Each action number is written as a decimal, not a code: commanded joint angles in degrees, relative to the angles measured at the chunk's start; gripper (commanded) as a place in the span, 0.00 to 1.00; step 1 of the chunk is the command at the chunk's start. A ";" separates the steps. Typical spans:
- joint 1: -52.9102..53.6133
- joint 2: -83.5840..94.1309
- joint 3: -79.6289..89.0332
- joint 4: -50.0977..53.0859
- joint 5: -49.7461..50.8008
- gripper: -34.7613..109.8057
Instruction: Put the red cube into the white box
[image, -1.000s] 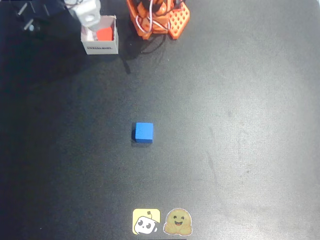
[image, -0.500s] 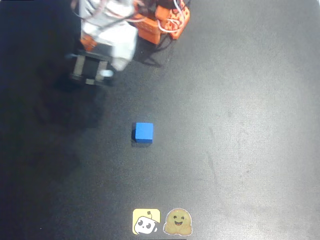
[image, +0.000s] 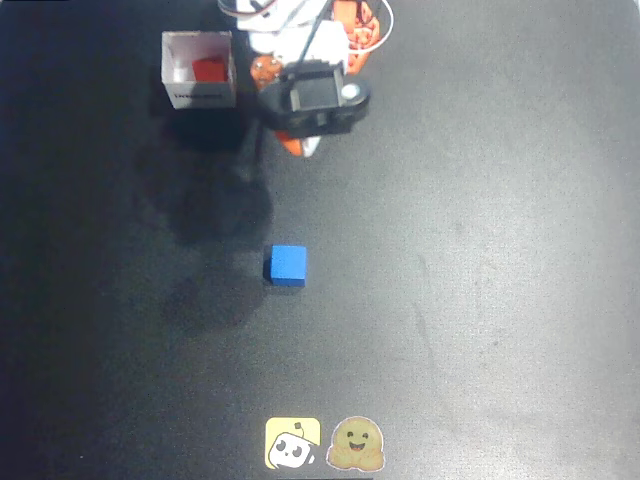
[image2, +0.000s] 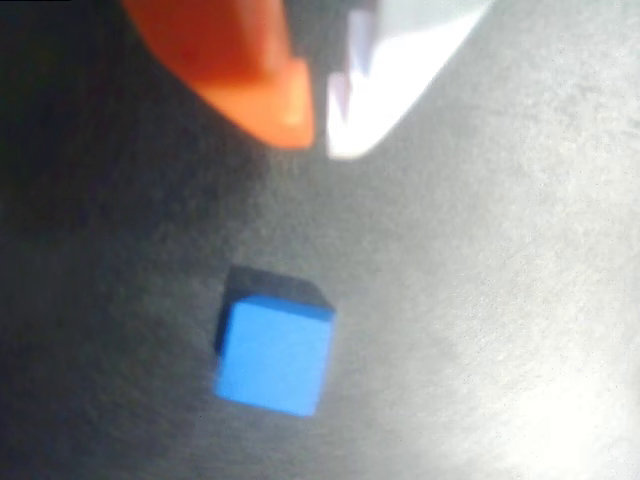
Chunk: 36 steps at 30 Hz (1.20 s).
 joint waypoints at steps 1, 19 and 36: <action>-1.85 3.43 1.85 -0.53 -0.35 0.24; -7.91 31.82 26.54 -12.92 6.86 0.24; -7.65 31.82 49.04 -30.23 12.92 0.24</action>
